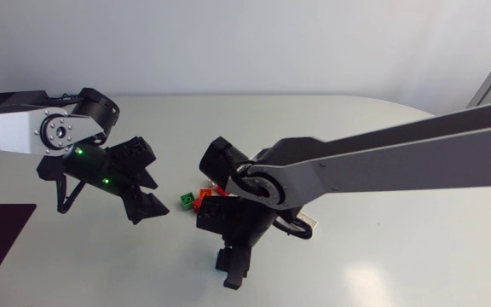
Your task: Sort duplo bricks by size, large to the right and small to the left
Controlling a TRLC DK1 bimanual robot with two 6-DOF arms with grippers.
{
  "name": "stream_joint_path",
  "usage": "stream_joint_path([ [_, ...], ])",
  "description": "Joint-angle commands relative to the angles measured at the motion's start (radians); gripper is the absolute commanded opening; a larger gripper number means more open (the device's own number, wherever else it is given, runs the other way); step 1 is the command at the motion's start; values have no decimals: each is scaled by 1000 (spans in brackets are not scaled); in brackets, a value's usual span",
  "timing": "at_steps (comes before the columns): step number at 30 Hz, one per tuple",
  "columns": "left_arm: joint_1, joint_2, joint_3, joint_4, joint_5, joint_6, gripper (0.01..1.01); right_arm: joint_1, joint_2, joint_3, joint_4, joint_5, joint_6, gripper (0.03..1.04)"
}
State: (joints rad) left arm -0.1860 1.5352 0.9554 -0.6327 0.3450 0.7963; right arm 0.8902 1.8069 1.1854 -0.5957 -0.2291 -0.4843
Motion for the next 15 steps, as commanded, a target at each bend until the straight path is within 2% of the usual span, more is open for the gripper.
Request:
stream_joint_path([
  [1, -38, -10, -26, -10, 20, 18, 957, -14, -20, 2, -6, -3, 21, 911],
  [6, -176, -6, -20, -10, 20, -29, 957, -85, -172, -98, -3, -9, 12, 969],
  [10, -302, -1, -12, -10, 22, -94, 957, -211, -279, -171, -3, -22, -25, 969],
  [15, -394, 32, -33, -5, 29, -131, 956, -316, -337, -254, 5, -32, -68, 969],
])
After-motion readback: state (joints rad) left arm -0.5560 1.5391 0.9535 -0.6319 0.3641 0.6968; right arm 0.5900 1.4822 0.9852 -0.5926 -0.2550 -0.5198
